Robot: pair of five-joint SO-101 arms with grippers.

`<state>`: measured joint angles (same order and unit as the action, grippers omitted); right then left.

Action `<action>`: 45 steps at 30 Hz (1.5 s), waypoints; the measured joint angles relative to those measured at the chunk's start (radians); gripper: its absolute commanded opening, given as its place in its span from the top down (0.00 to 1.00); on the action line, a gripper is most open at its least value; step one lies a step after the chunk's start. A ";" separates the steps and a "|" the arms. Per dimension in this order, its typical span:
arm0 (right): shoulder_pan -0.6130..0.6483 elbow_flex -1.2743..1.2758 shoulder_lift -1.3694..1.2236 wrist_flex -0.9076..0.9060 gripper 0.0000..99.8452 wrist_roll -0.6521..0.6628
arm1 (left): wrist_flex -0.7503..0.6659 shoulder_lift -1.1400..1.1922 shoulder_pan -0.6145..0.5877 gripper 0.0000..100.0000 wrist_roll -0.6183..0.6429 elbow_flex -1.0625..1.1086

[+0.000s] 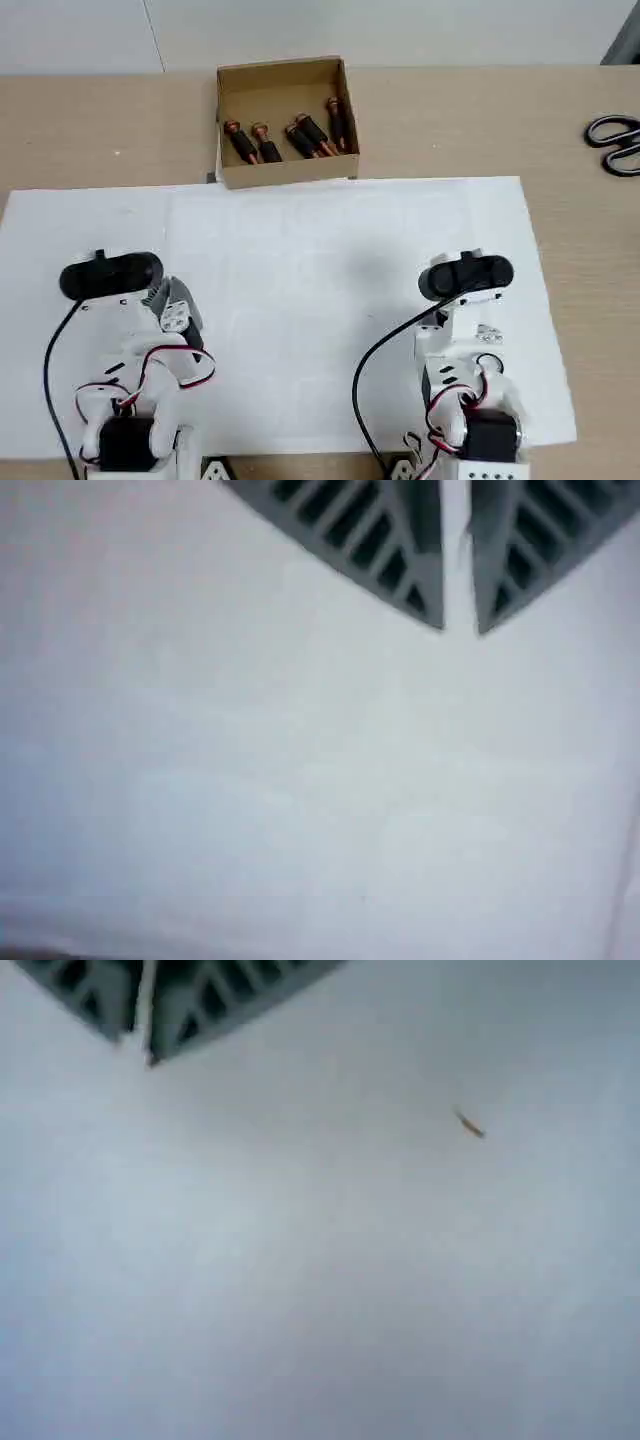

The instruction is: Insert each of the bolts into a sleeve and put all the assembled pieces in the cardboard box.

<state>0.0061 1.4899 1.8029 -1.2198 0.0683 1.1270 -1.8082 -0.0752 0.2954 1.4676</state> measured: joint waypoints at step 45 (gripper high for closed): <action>-0.008 0.120 0.000 0.005 1.00 0.005 | -0.063 0.002 0.000 0.99 -0.098 0.167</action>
<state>-0.0015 1.6095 1.8029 -1.2152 0.0729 1.0641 -1.8067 -0.0752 0.1972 1.6349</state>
